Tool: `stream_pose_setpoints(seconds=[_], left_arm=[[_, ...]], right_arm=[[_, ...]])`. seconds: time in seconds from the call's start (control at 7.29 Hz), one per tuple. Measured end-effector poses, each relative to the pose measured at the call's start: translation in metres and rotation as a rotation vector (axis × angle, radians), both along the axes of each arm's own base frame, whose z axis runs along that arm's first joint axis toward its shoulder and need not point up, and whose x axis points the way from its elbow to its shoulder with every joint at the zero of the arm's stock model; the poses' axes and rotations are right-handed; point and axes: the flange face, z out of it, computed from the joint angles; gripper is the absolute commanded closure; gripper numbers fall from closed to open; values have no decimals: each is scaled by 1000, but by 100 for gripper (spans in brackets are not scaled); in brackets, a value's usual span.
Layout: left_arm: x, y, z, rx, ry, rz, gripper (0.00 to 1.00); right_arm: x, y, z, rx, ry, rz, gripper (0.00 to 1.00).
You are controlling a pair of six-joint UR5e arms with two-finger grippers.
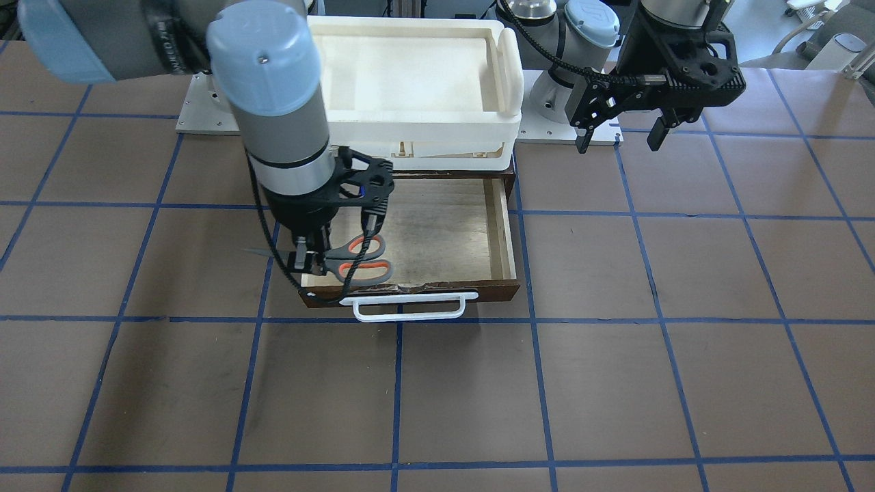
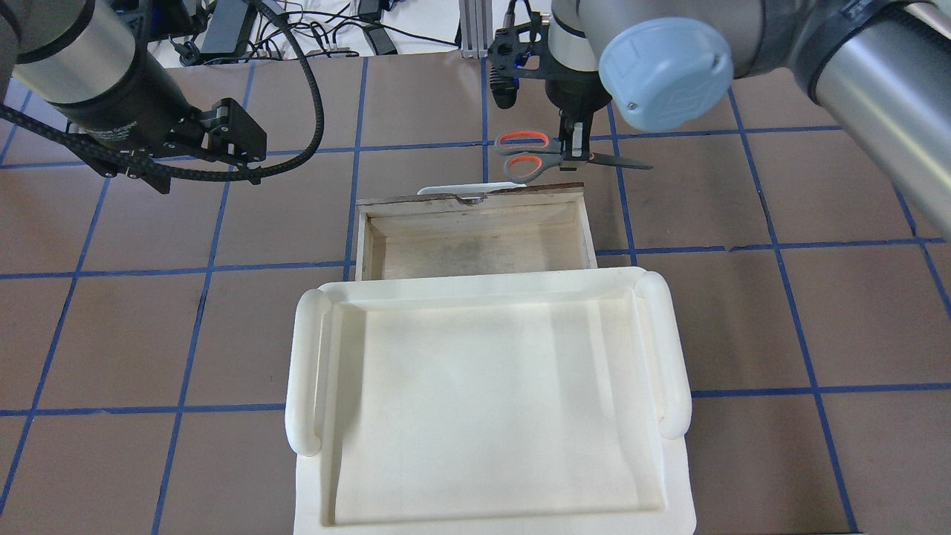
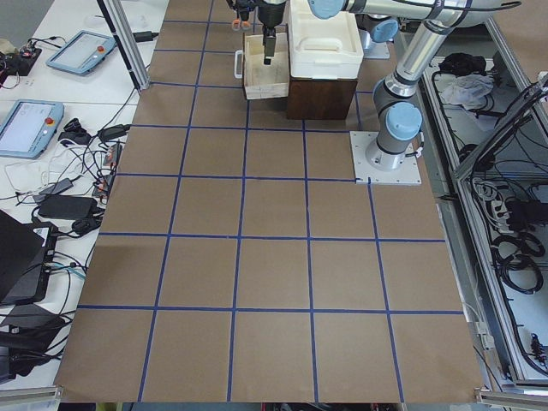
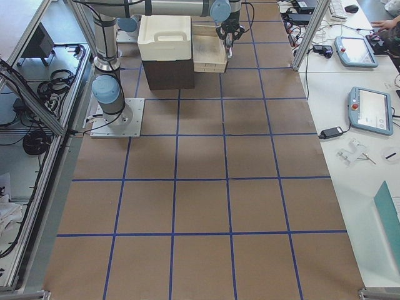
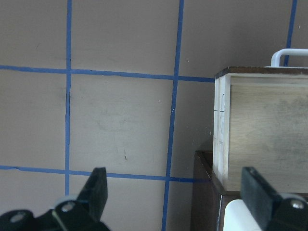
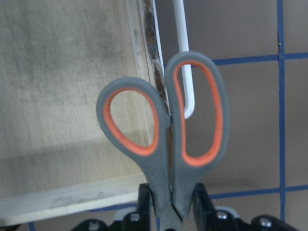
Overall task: Put scissors in drawer and close it
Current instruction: 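Carry the scissors with the right gripper over the open drawer, then lower the scissors into the drawer and open the right gripper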
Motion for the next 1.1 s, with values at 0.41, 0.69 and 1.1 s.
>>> stream_pose_setpoints(seconds=[0.41,0.69,1.1], left_arm=[[0,0,0,1,0,1,0],[0,0,-1,2,0,0,0],[0,0,-1,2,-1,-1,0]], right_arm=[[48,25,-17,31,4,102,100],[70,34,-36,62,15,155,100],[79,37,-60,101,25,169,100]])
